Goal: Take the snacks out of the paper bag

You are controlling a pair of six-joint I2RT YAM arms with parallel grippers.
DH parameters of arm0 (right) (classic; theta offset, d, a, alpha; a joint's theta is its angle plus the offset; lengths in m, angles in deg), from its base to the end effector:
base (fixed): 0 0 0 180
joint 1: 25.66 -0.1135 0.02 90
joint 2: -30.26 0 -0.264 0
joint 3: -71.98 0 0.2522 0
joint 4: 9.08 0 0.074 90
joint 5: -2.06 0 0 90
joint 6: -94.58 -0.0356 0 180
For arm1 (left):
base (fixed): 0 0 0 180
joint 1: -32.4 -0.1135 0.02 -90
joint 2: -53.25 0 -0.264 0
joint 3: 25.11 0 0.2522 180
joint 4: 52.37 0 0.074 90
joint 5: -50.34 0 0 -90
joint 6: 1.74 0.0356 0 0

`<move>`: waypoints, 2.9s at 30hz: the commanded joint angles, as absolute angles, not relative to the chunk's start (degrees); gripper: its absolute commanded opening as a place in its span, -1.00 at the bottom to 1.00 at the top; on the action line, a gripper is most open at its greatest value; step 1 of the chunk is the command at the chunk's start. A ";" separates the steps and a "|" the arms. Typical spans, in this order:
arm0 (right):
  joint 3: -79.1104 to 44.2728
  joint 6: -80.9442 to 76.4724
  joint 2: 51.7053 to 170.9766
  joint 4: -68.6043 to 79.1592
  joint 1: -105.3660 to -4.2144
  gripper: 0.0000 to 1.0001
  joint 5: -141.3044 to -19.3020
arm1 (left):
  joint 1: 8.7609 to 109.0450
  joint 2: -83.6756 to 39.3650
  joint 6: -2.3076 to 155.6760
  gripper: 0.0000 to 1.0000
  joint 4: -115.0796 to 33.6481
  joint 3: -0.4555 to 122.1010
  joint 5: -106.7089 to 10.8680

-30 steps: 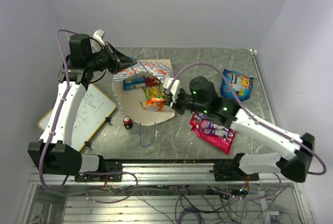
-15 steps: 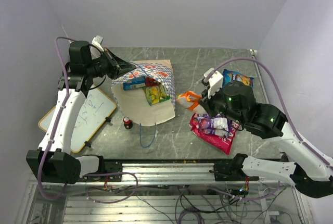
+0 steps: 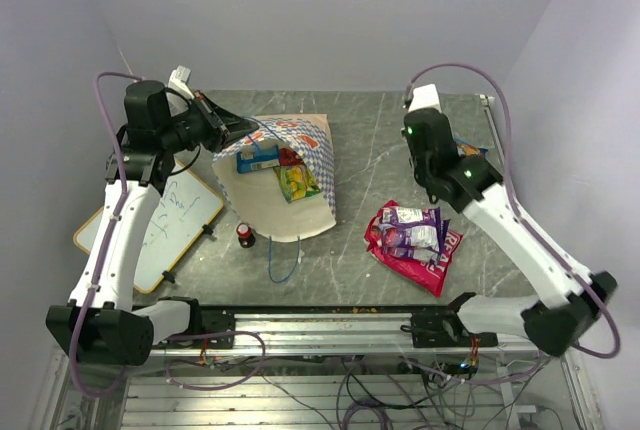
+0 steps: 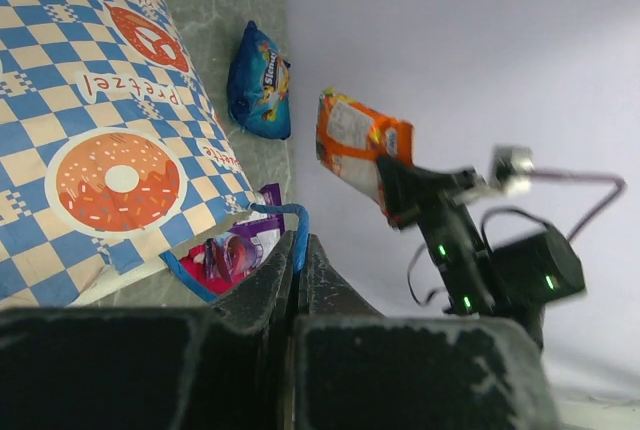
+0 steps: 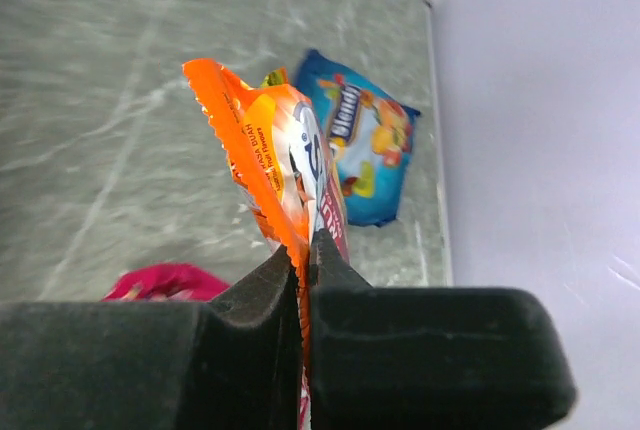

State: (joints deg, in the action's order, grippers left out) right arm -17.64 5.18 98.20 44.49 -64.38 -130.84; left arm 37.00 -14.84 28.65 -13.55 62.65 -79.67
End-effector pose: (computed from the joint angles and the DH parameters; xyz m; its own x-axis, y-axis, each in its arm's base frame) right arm 0.2026 0.1313 0.3985 -0.4121 -0.3402 -0.8453 -0.0116 0.9296 -0.3685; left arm 0.2520 -0.0432 0.4101 -0.7406 -0.6032 -0.2960 0.0553 0.3843 -0.9216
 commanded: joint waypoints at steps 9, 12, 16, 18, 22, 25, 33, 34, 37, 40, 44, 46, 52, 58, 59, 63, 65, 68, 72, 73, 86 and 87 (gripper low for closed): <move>-33.16 -0.53 126.12 36.91 -50.28 -1.00 -140.75 | 37.15 -13.45 23.83 -0.86 -23.65 60.04 -77.32; -34.38 -2.70 129.06 37.78 -48.90 -1.00 -141.05 | 37.15 -13.81 24.19 -0.86 -23.16 60.32 -77.22; -34.54 -3.89 131.90 38.78 -45.20 -1.00 -140.37 | 37.15 -13.85 23.56 -0.86 -23.54 60.19 -77.72; -35.33 -3.42 133.27 38.78 -43.08 -1.00 -140.45 | 37.15 -14.31 24.24 -0.86 -22.30 60.76 -78.33; -36.93 -2.38 135.90 38.48 -39.33 -1.00 -140.63 | 37.15 -15.73 26.44 -0.86 -19.54 62.05 -80.12; -35.34 -0.75 137.00 36.59 -36.50 -1.00 -140.95 | 37.15 -16.36 26.84 -0.86 -19.06 61.83 -81.51; -28.86 5.13 142.09 29.13 -35.02 -1.00 -142.69 | 37.16 -17.62 26.41 -0.86 -20.00 60.18 -84.52; -28.62 5.41 142.65 28.60 -35.06 -1.00 -142.49 | 37.22 -17.41 26.81 -0.86 -19.42 60.38 -84.54; -28.28 6.78 144.24 27.50 -35.31 -1.00 -141.39 | 37.24 -17.23 28.46 -0.86 -17.29 60.68 -84.27; -29.67 5.97 145.72 28.99 -36.69 -1.00 -139.66 | 37.60 -17.84 28.16 -0.86 -18.21 60.20 -85.10; -30.56 4.81 149.59 30.55 -38.97 -1.00 -138.72 | 38.56 -18.78 27.88 -0.86 -19.07 60.85 -85.38; -30.85 2.60 150.62 31.87 -39.30 -1.00 -137.25 | 39.04 -19.05 28.09 -0.86 -19.03 61.21 -85.52; -29.81 3.45 153.53 28.37 -39.03 -1.00 -136.23 | 40.08 -19.09 28.88 -0.86 -18.20 61.57 -85.63; -29.43 7.51 154.30 21.89 -37.91 -1.00 -134.18 | 40.84 -18.99 29.11 -0.86 -17.66 62.06 -85.70; -29.27 7.82 154.17 21.15 -37.62 -1.00 -133.44 | 40.91 -19.06 29.18 -0.86 -17.55 62.24 -85.71; -29.36 6.36 153.25 21.68 -36.98 -1.00 -131.05 | 40.93 -19.17 29.45 -0.86 -17.11 63.02 -85.44; -28.92 5.66 151.28 21.73 -36.97 -0.97 -128.83 | 40.93 -19.22 29.46 -0.86 -17.03 63.18 -85.30; -29.85 5.06 148.47 22.86 -37.08 -0.70 -127.03 | 40.93 -19.17 29.31 -0.86 -17.09 63.11 -85.27; -32.80 4.19 143.50 26.97 -37.30 -0.15 -125.57 | 40.93 -19.32 28.50 -0.86 -18.04 62.62 -85.44; -33.30 3.93 142.14 27.85 -37.42 0.04 -125.32 | 40.93 -19.39 28.28 -0.86 -18.24 62.68 -85.48; -12.60 -2.27 115.47 31.64 -56.33 0.77 -108.69 | 41.09 -19.23 28.77 -0.86 -16.82 63.19 -85.45; -10.78 -2.95 113.86 31.52 -58.85 0.78 -107.63 | 41.21 -19.18 29.09 -0.86 -16.38 63.23 -85.35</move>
State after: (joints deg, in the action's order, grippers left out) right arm -17.88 0.81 118.40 30.03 -49.94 -113.99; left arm 40.52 -19.72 28.28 -17.27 61.99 -83.91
